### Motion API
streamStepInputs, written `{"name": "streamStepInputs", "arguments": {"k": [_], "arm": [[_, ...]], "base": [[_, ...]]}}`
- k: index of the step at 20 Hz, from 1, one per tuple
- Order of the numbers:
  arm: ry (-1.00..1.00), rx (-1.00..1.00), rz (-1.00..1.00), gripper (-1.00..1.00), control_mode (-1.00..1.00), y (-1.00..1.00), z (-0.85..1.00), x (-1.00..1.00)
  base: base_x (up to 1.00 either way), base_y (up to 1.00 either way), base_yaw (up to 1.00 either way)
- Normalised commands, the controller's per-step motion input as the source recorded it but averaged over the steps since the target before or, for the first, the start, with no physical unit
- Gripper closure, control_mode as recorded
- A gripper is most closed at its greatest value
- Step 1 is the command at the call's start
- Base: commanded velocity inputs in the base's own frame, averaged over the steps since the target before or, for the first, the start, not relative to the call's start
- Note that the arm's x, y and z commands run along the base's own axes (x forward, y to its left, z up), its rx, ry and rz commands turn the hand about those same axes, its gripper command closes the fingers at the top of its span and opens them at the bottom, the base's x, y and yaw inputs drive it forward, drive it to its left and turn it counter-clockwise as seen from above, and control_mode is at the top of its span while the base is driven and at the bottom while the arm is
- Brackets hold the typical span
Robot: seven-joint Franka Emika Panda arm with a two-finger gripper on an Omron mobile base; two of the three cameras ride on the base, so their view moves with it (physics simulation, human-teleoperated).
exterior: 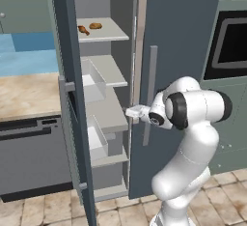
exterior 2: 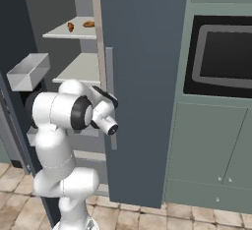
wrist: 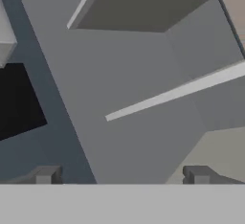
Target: There's a chicken drumstick in the fridge that needs to be moved to the freezer for freezing. Pick up the chicken drumstick from the fridge, place it on any shelf in the freezer, and close the fridge and freezer doors when done.
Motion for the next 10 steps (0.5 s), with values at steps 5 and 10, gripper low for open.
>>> {"name": "streamStepInputs", "arguments": {"k": [5,10], "arm": [[-0.01,0.00,0.00,-1.00,-1.00,0.03,0.43,-0.82],[-0.02,0.00,0.00,-1.00,-1.00,0.09,0.48,-0.88]], "base": [[0.00,0.00,0.00],[0.00,0.00,0.00]]}}
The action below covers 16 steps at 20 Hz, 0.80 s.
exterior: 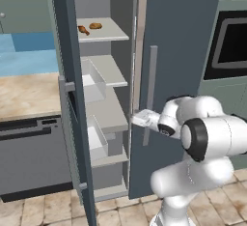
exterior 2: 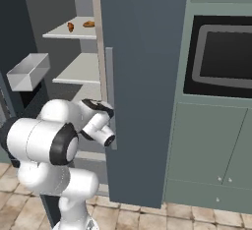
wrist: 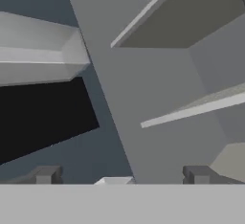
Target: There's a chicken drumstick in the fridge that needs to be moved to the freezer for freezing. Pick up the chicken drumstick from the fridge, place it on any shelf in the freezer, and close the fridge and freezer doors when done.
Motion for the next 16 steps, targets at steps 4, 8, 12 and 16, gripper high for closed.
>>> {"name": "streamStepInputs", "arguments": {"k": [4,8,12,16], "arm": [[-0.03,0.00,0.00,-1.00,-1.00,0.01,0.70,-0.92],[-0.02,0.00,0.00,-1.00,-1.00,0.01,0.71,-0.83],[-0.02,-0.05,0.00,-1.00,-1.00,0.00,0.82,-0.38],[0.00,-0.15,0.00,-1.00,-1.00,0.00,0.77,-0.17]], "base": [[0.00,0.00,0.00],[0.00,0.00,0.00],[0.00,0.00,0.00],[0.00,0.00,0.00]]}}
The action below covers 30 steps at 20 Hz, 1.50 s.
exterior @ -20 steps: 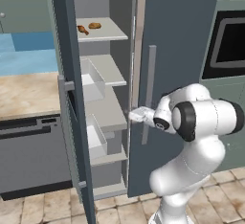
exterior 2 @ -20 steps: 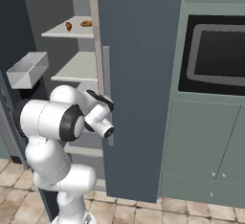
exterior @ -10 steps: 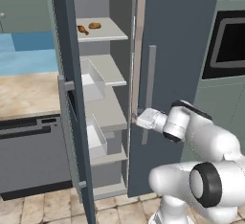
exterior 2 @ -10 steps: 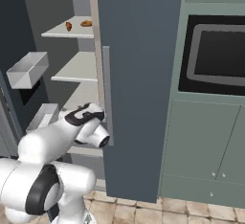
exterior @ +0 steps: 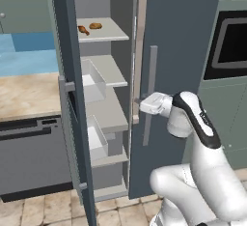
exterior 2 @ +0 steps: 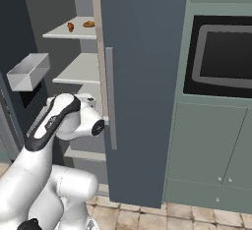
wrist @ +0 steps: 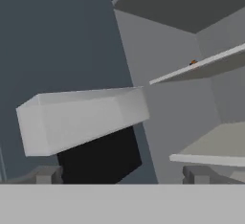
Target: There's a chicken drumstick in the fridge that needs to be moved to the freezer for freezing. Pick up the chicken drumstick from the fridge, place it on any shelf in the freezer, and close the fridge and freezer doors when done.
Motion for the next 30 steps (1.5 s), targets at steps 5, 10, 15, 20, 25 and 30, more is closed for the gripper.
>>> {"name": "streamStepInputs", "arguments": {"k": [5,10,15,20,25,30], "arm": [[0.00,-0.14,0.00,-1.00,-1.00,0.00,0.48,-0.64],[0.00,-0.09,0.00,-1.00,-1.00,0.00,0.27,-0.65],[0.00,-0.01,0.00,-1.00,-1.00,0.00,0.00,-0.55],[0.00,0.04,0.00,-1.00,-1.00,0.24,0.00,-0.49],[0.01,0.05,0.00,-1.00,-1.00,0.58,-0.08,-0.59],[0.00,0.07,-0.04,-1.00,-1.00,0.63,-0.01,-0.84]], "base": [[0.00,0.00,0.00],[0.00,0.00,0.00],[0.00,0.00,0.00],[0.00,0.00,0.00],[0.00,0.00,0.00],[0.00,0.00,0.00]]}}
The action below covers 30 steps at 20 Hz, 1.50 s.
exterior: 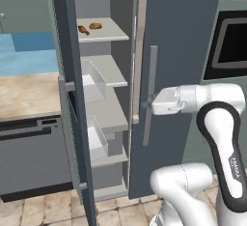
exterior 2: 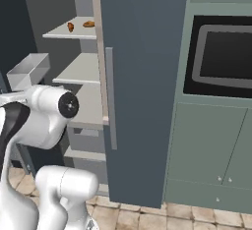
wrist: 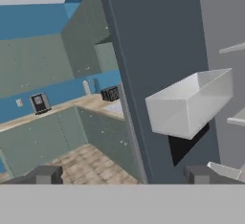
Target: There's a chicken drumstick in the fridge that needs to be moved to the freezer for freezing. Pick up the chicken drumstick from the fridge, place it on any shelf in the freezer, and close the fridge and freezer doors when done.
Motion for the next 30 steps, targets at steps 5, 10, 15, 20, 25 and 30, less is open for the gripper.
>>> {"name": "streamStepInputs", "arguments": {"k": [5,10,15,20,25,30], "arm": [[0.00,0.10,-0.10,-1.00,-1.00,0.05,0.00,-0.99],[0.00,0.07,-0.11,-1.00,-1.00,0.28,0.00,-0.88],[0.00,0.04,-0.10,-1.00,-1.00,0.64,-0.03,-0.73],[0.00,0.02,-0.15,-1.00,-1.00,0.73,-0.15,-0.58],[0.00,0.02,-0.15,-1.00,-1.00,0.91,-0.47,-0.25],[-0.02,0.02,-0.12,-1.00,-1.00,0.92,-0.65,0.06]], "base": [[0.00,0.00,0.00],[0.00,0.00,0.00],[0.00,0.00,0.00],[0.00,0.00,0.00],[0.00,0.00,0.00],[0.00,0.00,0.00]]}}
